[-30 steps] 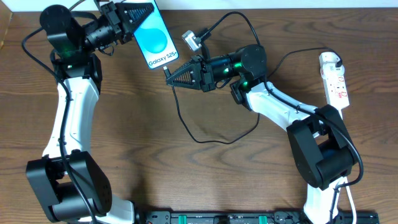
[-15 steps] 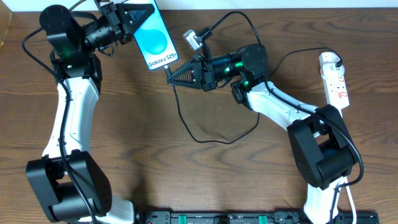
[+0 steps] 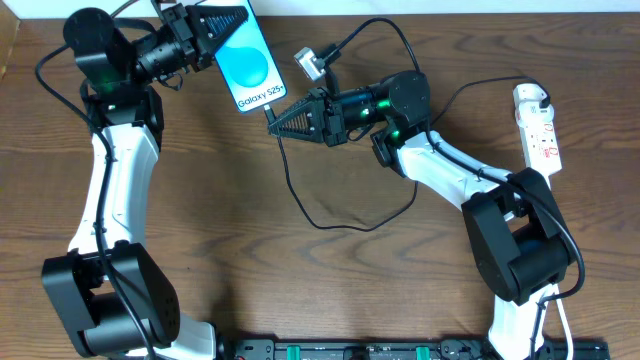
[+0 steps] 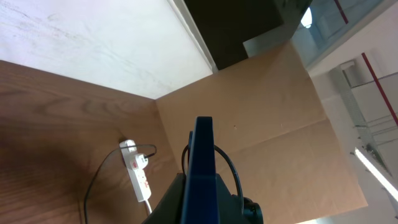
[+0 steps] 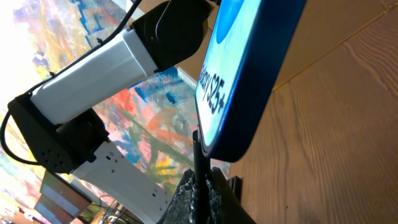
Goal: Plug charger to phone and switch on socket
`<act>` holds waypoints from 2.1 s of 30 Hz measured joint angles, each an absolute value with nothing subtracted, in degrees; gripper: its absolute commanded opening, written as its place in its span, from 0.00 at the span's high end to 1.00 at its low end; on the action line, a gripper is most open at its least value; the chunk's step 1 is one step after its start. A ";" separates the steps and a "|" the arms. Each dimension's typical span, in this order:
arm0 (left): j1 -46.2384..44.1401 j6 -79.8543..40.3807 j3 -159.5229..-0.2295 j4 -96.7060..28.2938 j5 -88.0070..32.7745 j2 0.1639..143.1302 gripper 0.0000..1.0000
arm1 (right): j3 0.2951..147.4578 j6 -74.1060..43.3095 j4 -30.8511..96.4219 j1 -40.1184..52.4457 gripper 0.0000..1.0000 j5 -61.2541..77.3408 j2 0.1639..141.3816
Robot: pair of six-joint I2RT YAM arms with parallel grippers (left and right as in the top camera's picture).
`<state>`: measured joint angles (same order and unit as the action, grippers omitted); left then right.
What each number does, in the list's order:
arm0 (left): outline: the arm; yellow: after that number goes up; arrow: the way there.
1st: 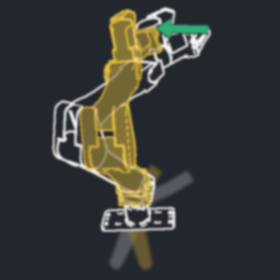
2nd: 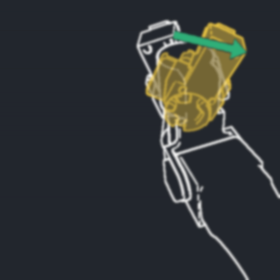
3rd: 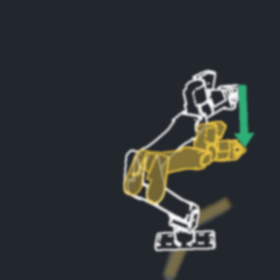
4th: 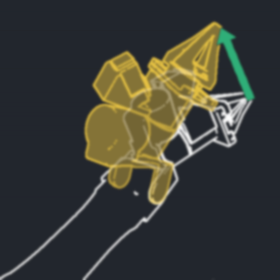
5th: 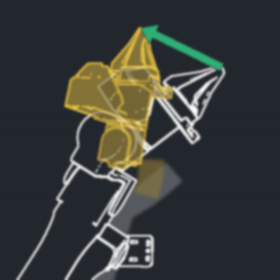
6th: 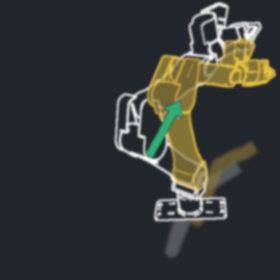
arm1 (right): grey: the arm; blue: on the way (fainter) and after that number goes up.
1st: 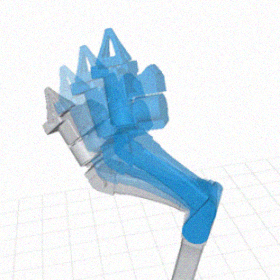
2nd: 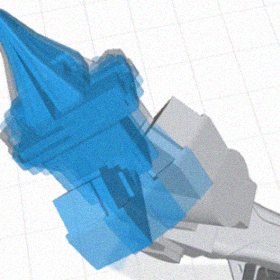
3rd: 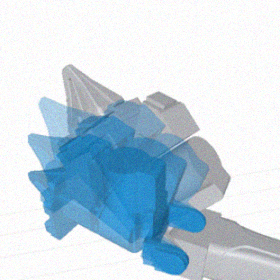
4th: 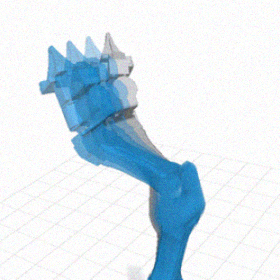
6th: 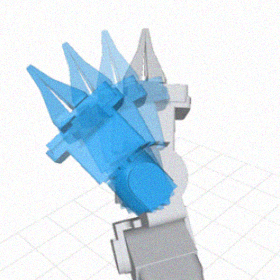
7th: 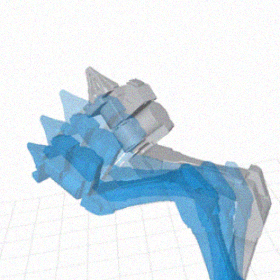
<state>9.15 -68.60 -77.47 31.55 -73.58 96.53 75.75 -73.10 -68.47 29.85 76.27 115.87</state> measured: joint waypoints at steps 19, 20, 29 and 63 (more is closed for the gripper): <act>8.86 -68.58 -77.47 31.55 -73.80 96.53 0.93 | 75.75 -73.10 -67.88 29.87 0.99 76.09 115.87; 8.86 -68.58 -77.47 31.55 -73.84 96.53 0.93 | 75.75 -73.10 -67.88 29.87 0.99 76.09 115.87; 8.88 -66.74 -77.47 31.62 -75.22 96.53 0.93 | 75.75 -73.28 -67.77 30.00 0.99 76.64 115.87; 8.12 -63.13 -77.47 32.01 -76.14 96.53 0.92 | 75.40 -74.83 -67.55 30.61 0.99 74.65 115.87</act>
